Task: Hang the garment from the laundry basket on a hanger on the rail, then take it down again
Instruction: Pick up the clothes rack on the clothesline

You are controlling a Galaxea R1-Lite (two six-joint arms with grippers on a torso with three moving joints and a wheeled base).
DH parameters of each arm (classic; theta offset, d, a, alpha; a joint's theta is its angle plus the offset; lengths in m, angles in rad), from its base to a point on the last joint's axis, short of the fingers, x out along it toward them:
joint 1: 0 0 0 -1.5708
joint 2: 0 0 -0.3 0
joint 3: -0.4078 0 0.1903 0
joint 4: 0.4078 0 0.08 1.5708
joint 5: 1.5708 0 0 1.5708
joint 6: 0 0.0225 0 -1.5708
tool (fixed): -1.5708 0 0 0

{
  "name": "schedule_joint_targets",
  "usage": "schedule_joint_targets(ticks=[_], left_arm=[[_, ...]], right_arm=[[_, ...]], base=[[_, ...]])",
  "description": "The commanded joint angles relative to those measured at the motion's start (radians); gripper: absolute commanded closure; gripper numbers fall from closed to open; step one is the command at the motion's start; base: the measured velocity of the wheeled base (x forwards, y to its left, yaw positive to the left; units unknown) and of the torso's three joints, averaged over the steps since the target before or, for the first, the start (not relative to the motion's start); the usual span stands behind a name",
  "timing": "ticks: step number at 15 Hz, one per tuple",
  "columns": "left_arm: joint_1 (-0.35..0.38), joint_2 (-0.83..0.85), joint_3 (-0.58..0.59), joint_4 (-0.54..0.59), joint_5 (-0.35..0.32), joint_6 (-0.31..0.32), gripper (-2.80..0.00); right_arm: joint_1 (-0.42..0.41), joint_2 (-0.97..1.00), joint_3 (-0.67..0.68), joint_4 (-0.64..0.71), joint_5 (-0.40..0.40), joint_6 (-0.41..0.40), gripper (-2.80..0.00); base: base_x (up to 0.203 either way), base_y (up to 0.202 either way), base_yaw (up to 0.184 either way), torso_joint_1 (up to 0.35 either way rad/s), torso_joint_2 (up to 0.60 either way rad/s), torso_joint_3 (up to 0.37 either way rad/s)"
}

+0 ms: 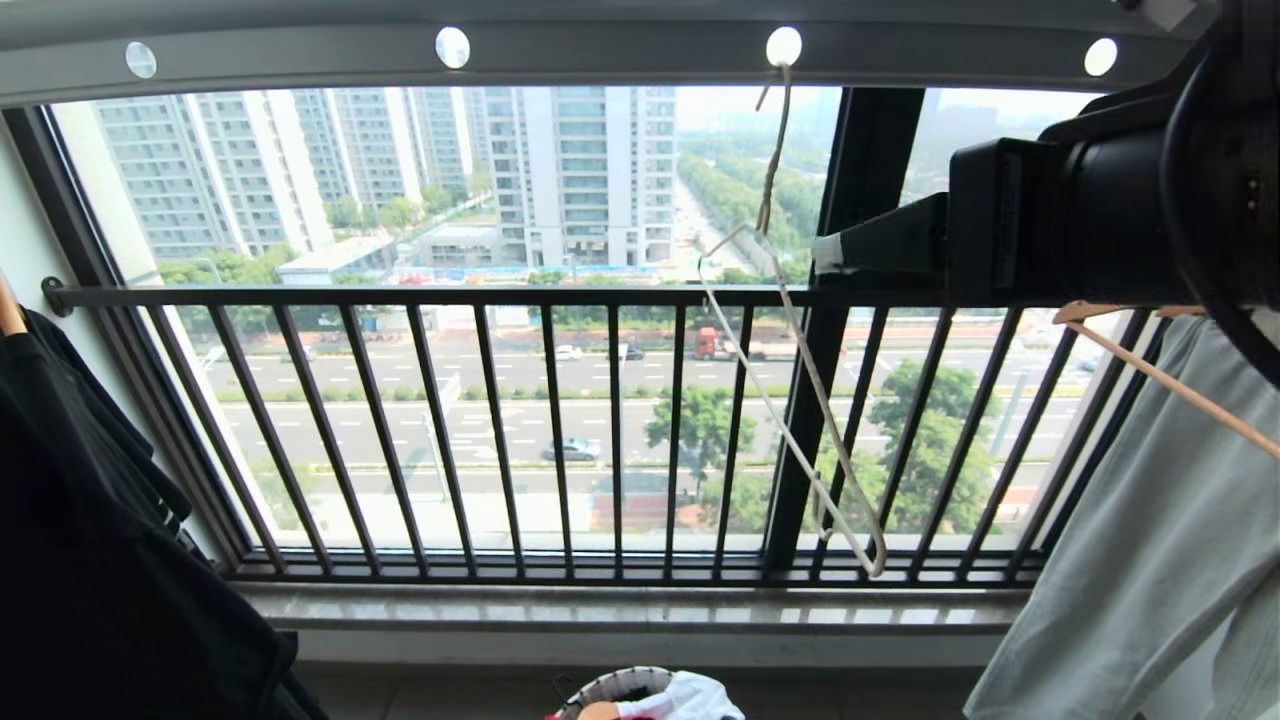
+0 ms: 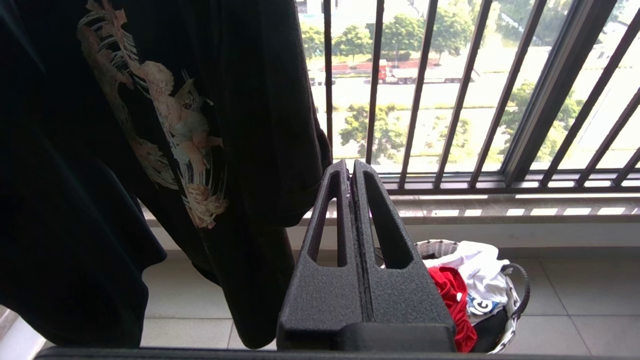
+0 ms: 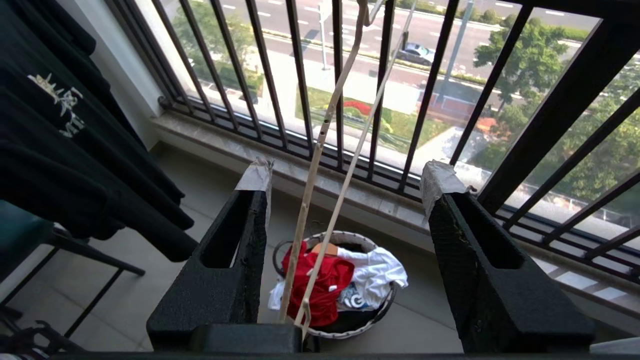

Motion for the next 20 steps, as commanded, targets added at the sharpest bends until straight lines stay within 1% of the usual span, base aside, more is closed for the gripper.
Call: schedule_joint_targets(ticks=[1, 5, 6, 10, 12, 16, 17, 20], left_arm=[[0.000, 0.001, 0.000, 0.000, 0.000, 0.000, 0.00], [0.000, 0.001, 0.000, 0.000, 0.000, 0.000, 0.00], [0.000, 0.001, 0.000, 0.000, 0.000, 0.000, 0.00], [0.000, 0.001, 0.000, 0.000, 0.000, 0.000, 0.00], [0.000, 0.001, 0.000, 0.000, 0.000, 0.000, 0.00], [0.000, 0.001, 0.000, 0.000, 0.001, 0.000, 0.00], [0.000, 0.001, 0.000, 0.000, 0.000, 0.000, 0.00], [0.000, 0.001, 0.000, 0.000, 0.000, 0.000, 0.00]], right_arm=[[0.014, 0.114, -0.056, 0.013, -0.023, 0.004, -2.80], [0.015, 0.208, -0.122, 0.011, -0.077, 0.025, -2.80], [0.015, 0.227, -0.130, 0.011, -0.105, 0.026, -2.80], [0.010, 0.268, -0.131, 0.003, -0.166, 0.026, -2.80], [0.006, 0.276, -0.131, 0.003, -0.180, 0.025, -2.80], [-0.017, 0.283, -0.129, 0.005, -0.183, 0.022, -2.80], [-0.025, 0.283, -0.128, 0.006, -0.183, 0.019, 0.00], [-0.026, 0.286, -0.123, 0.009, -0.183, 0.017, 0.00]], base=[[0.000, 0.000, 0.000, 0.000, 0.00, 0.000], [0.000, 0.000, 0.000, 0.000, 0.00, 0.000], [0.000, 0.000, 0.000, 0.000, 0.00, 0.000], [0.000, 0.000, 0.000, 0.000, 0.00, 0.000], [0.000, 0.000, 0.000, 0.000, 0.00, 0.000], [0.000, 0.000, 0.000, 0.000, 0.00, 0.000], [0.000, 0.000, 0.000, 0.000, 0.00, 0.000], [0.000, 0.000, 0.000, 0.000, 0.00, 0.000]])
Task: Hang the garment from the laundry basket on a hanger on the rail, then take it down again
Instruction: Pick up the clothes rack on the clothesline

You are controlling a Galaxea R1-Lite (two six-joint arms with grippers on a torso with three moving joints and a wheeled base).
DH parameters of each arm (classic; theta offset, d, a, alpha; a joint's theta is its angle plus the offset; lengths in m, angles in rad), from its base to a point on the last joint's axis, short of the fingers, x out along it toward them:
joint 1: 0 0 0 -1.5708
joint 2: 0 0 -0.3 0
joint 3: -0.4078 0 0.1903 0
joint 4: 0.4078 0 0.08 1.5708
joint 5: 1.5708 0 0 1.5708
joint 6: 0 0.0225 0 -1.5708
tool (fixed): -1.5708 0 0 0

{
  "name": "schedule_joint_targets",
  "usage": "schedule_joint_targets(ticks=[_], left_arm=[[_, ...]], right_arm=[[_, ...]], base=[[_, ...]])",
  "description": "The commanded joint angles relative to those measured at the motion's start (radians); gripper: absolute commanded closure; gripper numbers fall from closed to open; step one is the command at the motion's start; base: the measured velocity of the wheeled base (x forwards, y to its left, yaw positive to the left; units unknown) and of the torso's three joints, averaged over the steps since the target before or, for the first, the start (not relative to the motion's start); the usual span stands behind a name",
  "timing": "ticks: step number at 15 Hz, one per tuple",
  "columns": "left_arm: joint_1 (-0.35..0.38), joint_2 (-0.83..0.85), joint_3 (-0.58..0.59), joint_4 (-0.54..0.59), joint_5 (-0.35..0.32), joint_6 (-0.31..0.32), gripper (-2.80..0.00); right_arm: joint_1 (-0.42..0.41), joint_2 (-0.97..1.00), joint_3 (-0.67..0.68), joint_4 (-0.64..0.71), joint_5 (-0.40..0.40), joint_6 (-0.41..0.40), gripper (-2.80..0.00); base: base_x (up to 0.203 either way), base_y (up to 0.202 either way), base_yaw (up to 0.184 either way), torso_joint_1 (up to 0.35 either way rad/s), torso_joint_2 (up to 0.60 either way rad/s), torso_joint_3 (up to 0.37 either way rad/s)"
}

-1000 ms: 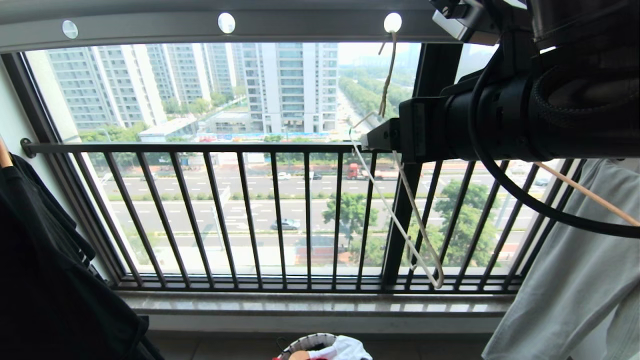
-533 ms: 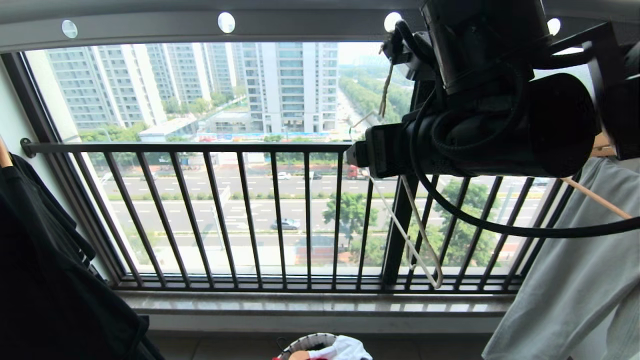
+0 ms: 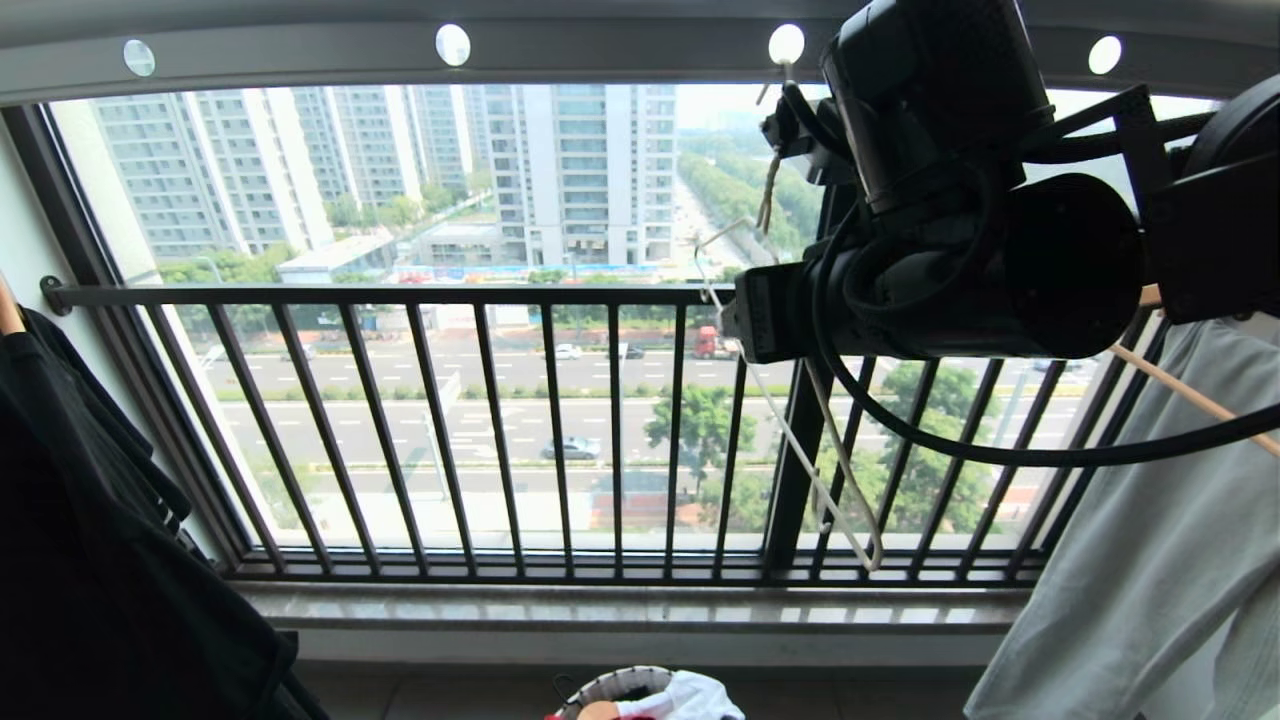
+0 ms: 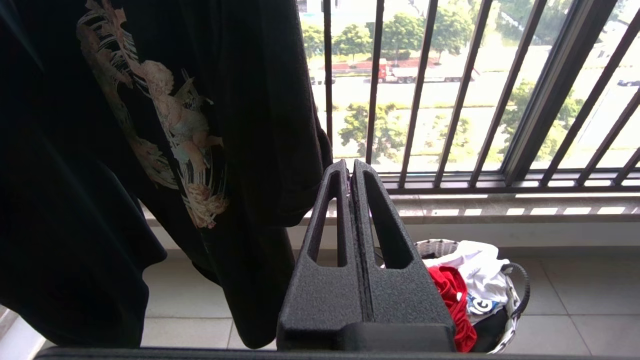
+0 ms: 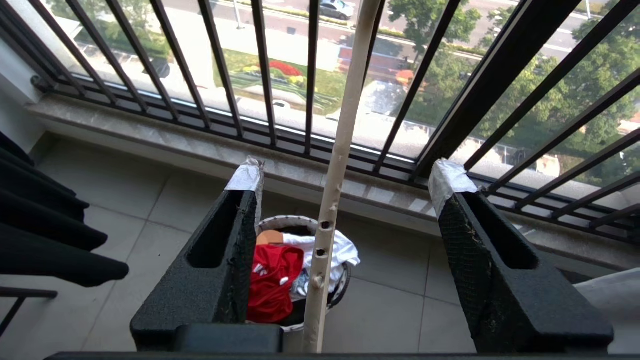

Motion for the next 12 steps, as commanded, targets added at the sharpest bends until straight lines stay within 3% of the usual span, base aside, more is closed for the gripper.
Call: schedule_joint_targets(ticks=[1, 12], left_arm=[[0.000, 0.001, 0.000, 0.000, -0.001, 0.000, 0.00], [0.000, 0.001, 0.001, 0.000, 0.000, 0.000, 0.00]], right_arm=[[-0.001, 0.005, 0.003, 0.003, -0.003, 0.001, 0.00], [-0.001, -0.029, 0.024, 0.004, -0.055, -0.029, 0.00]], base=[[0.000, 0.000, 0.000, 0.000, 0.00, 0.000], [0.000, 0.000, 0.000, 0.000, 0.00, 0.000]])
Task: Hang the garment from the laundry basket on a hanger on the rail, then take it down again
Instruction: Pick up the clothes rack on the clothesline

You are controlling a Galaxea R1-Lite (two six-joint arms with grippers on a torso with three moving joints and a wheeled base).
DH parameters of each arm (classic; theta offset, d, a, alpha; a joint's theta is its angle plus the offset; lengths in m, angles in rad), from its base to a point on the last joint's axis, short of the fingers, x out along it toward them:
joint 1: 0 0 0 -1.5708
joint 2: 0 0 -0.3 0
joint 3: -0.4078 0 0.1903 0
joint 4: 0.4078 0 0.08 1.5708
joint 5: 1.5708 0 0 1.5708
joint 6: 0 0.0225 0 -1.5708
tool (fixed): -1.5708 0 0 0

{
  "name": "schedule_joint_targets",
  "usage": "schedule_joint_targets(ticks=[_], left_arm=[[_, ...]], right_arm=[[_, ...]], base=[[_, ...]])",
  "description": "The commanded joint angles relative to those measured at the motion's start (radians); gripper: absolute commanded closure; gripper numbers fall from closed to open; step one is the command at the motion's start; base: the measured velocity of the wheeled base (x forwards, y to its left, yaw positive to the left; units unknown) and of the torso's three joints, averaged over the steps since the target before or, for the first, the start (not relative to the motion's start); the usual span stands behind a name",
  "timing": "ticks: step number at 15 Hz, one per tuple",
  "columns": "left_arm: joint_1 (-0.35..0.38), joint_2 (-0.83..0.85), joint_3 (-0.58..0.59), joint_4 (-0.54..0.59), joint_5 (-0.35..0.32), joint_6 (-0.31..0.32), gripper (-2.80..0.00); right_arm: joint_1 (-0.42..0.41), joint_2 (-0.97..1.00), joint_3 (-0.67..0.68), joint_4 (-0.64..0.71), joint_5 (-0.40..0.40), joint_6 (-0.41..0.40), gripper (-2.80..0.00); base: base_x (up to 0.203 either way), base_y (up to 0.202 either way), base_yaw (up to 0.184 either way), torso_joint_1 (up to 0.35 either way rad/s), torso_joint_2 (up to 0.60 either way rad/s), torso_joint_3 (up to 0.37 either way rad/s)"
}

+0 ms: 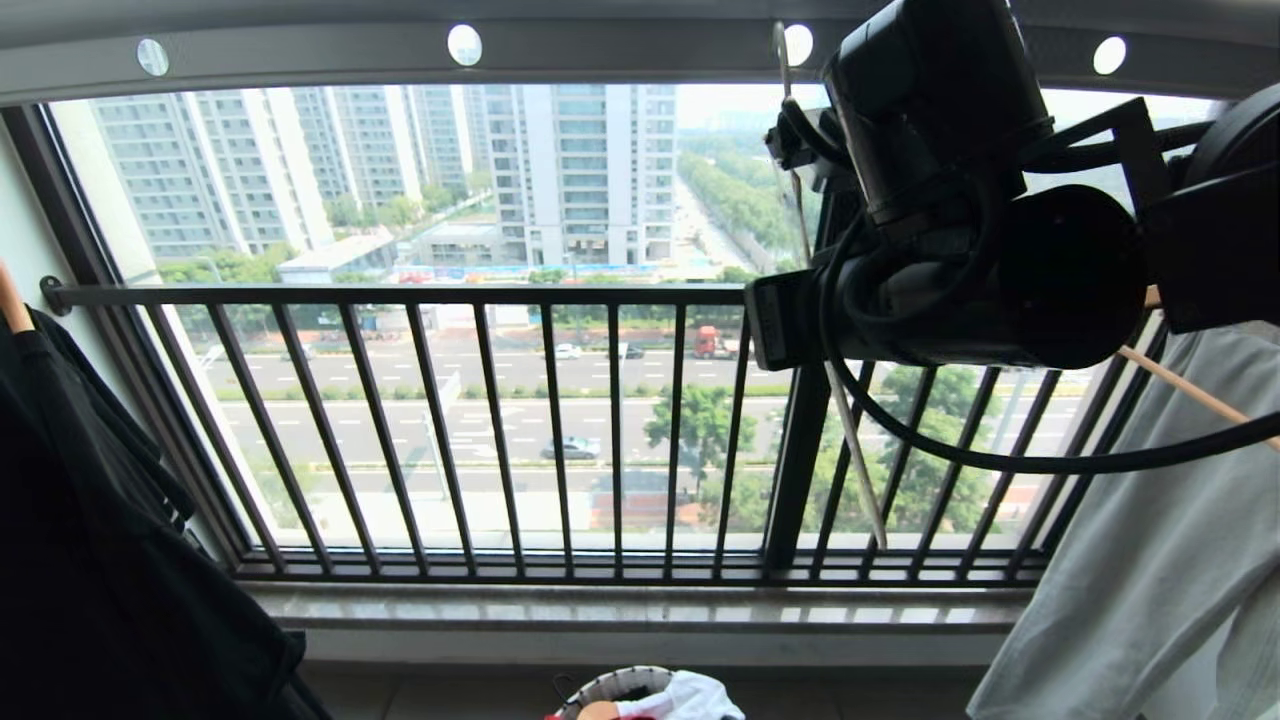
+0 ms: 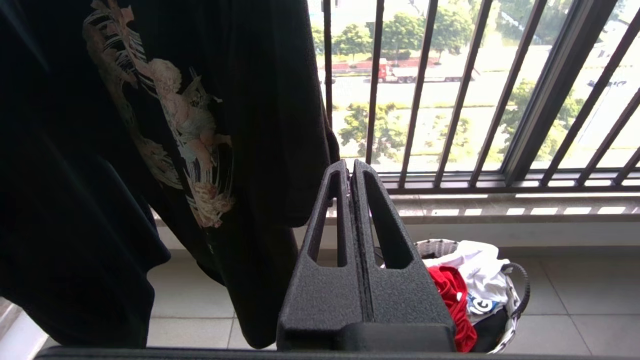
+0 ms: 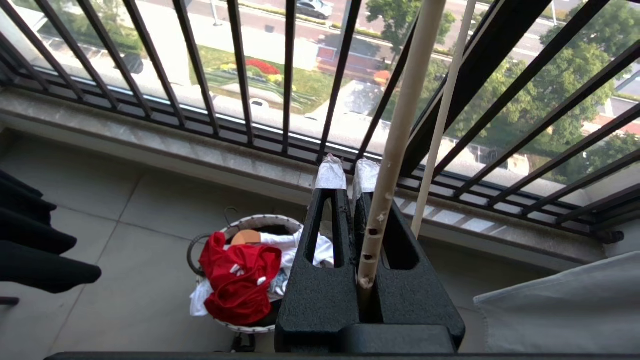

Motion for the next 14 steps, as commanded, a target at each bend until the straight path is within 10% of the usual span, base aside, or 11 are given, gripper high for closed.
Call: schedule_joint_targets(ticks=[1, 14], left_arm=[[0.000, 0.001, 0.001, 0.000, -0.001, 0.000, 0.00], [0.000, 0.001, 0.001, 0.000, -0.001, 0.000, 0.00]], right_arm=[[0.002, -0.030, 0.012, 0.002, -0.002, 0.001, 0.00], [0.063, -0.309, 0.198, -0.003, 0.028, 0.004, 0.00]], base=[[0.000, 0.000, 0.000, 0.000, 0.00, 0.000], [0.000, 0.000, 0.000, 0.000, 0.00, 0.000]])
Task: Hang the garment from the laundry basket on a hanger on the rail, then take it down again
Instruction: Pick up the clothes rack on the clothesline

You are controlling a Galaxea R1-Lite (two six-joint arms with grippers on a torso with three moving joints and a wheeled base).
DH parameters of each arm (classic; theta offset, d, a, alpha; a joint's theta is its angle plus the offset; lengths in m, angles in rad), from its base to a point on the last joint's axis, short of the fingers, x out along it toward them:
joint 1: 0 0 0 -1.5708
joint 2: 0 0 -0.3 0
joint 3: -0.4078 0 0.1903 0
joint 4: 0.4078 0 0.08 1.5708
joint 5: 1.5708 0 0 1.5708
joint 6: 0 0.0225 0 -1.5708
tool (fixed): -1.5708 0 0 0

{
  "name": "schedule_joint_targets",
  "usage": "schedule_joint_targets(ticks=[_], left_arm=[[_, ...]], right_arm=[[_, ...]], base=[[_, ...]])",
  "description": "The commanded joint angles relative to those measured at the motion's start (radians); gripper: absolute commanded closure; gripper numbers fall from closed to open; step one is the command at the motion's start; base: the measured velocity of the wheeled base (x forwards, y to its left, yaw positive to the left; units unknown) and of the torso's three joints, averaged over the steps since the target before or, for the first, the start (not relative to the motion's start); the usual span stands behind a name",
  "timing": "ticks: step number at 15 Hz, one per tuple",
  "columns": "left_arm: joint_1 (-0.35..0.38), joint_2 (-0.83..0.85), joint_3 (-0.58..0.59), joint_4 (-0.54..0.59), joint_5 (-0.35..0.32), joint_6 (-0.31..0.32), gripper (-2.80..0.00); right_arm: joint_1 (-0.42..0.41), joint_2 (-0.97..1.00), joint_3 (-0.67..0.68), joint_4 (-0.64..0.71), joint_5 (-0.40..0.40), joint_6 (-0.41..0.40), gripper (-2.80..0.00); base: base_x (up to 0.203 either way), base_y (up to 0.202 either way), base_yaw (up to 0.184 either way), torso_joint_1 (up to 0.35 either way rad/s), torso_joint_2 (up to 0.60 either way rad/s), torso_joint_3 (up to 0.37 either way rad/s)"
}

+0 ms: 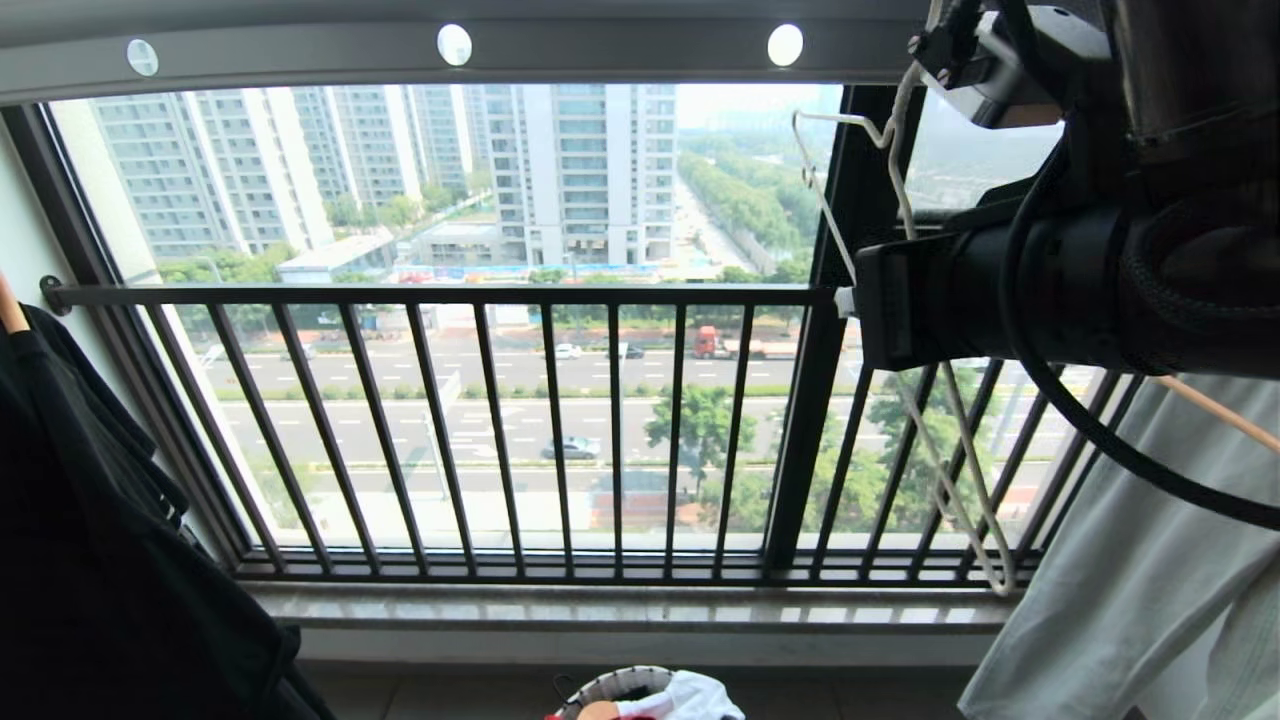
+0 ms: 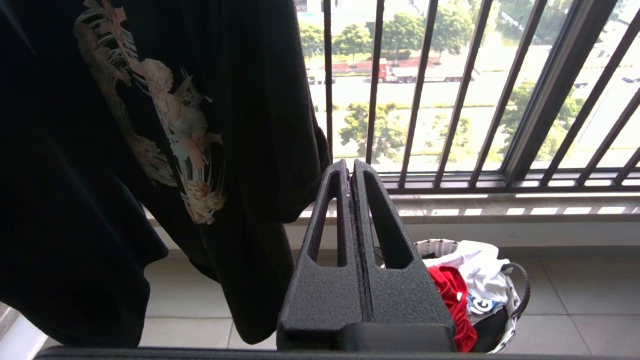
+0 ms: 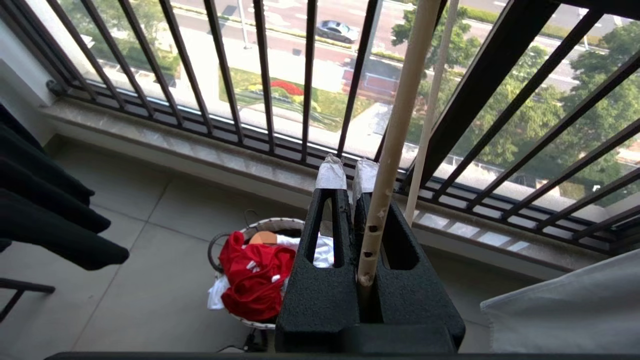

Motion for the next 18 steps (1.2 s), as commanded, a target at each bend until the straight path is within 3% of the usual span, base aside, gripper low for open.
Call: schedule_joint_targets(ticks=[1, 4, 7, 11, 13, 16, 18], left_arm=[[0.000, 0.001, 0.000, 0.000, 0.001, 0.000, 0.00], [0.000, 0.001, 0.000, 0.000, 0.000, 0.000, 0.00], [0.000, 0.001, 0.001, 0.000, 0.000, 0.000, 0.00], [0.000, 0.001, 0.000, 0.000, 0.001, 0.000, 0.00], [0.000, 0.001, 0.000, 0.000, 0.000, 0.000, 0.00], [0.000, 0.001, 0.000, 0.000, 0.000, 0.000, 0.00], [0.000, 0.001, 0.000, 0.000, 0.000, 0.000, 0.00]], right_arm=[[0.013, -0.133, 0.081, 0.003, 0.040, 0.001, 0.00], [0.014, -0.272, 0.226, 0.006, 0.169, -0.009, 0.00], [0.013, -0.363, 0.365, 0.001, 0.247, -0.018, 0.00], [-0.033, -0.430, 0.467, -0.002, 0.472, -0.026, 0.00], [-0.073, -0.420, 0.485, -0.032, 0.513, -0.028, 0.00], [-0.135, -0.411, 0.564, -0.113, 0.540, -0.114, 0.00], [-0.159, -0.388, 0.575, -0.141, 0.548, -0.124, 0.00]], base=[[0.000, 0.000, 0.000, 0.000, 0.00, 0.000], [0.000, 0.000, 0.000, 0.000, 0.00, 0.000], [0.000, 0.000, 0.000, 0.000, 0.00, 0.000], [0.000, 0.000, 0.000, 0.000, 0.00, 0.000], [0.000, 0.000, 0.000, 0.000, 0.00, 0.000], [0.000, 0.000, 0.000, 0.000, 0.00, 0.000], [0.000, 0.000, 0.000, 0.000, 0.00, 0.000]])
